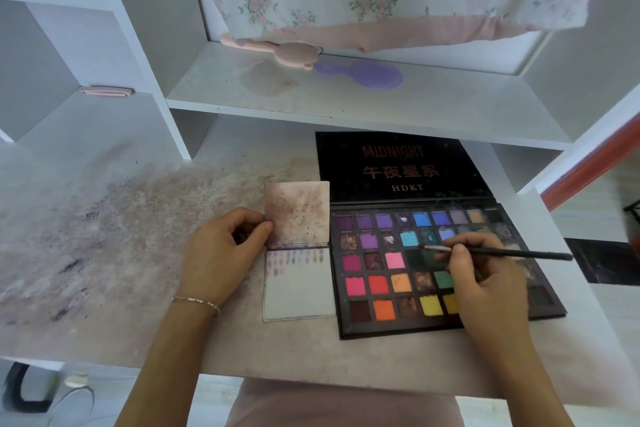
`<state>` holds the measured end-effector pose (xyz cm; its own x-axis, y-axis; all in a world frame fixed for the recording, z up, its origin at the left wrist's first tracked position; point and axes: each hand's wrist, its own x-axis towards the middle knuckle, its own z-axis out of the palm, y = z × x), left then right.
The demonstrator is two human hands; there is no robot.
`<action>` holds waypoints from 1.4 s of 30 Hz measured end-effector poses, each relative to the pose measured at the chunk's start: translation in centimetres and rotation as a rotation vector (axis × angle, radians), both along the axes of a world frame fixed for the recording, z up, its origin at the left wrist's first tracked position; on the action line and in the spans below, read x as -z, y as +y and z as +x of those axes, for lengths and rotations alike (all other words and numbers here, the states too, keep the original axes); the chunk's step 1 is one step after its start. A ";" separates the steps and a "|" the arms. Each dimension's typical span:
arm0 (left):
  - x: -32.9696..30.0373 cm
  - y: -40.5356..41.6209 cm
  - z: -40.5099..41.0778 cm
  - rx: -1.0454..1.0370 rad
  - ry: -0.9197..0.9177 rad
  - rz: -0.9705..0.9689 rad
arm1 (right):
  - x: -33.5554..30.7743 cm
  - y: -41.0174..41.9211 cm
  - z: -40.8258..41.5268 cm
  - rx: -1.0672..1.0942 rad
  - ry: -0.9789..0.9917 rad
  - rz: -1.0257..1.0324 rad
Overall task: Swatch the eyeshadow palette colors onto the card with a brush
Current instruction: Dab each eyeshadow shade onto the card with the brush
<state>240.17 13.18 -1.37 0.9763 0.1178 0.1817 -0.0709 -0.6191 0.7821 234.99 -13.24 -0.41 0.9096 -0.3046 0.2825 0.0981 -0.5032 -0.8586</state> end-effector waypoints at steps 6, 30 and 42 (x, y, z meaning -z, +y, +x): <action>0.0 -0.1 0.0 0.000 0.007 -0.013 | 0.3 -0.6 -0.4 -0.011 0.017 -0.113; 0.1 -0.3 0.1 -0.013 0.018 -0.005 | 0.4 -0.4 -0.2 -0.087 0.003 -0.205; 0.0 -0.3 0.0 -0.001 0.018 -0.022 | -0.6 0.9 -0.7 -0.120 -0.020 -0.021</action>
<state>240.17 12.91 -1.38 0.9793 0.1229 0.1610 -0.0554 -0.6019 0.7967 234.33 -12.38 0.18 0.9333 -0.1882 0.3060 0.1754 -0.5045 -0.8454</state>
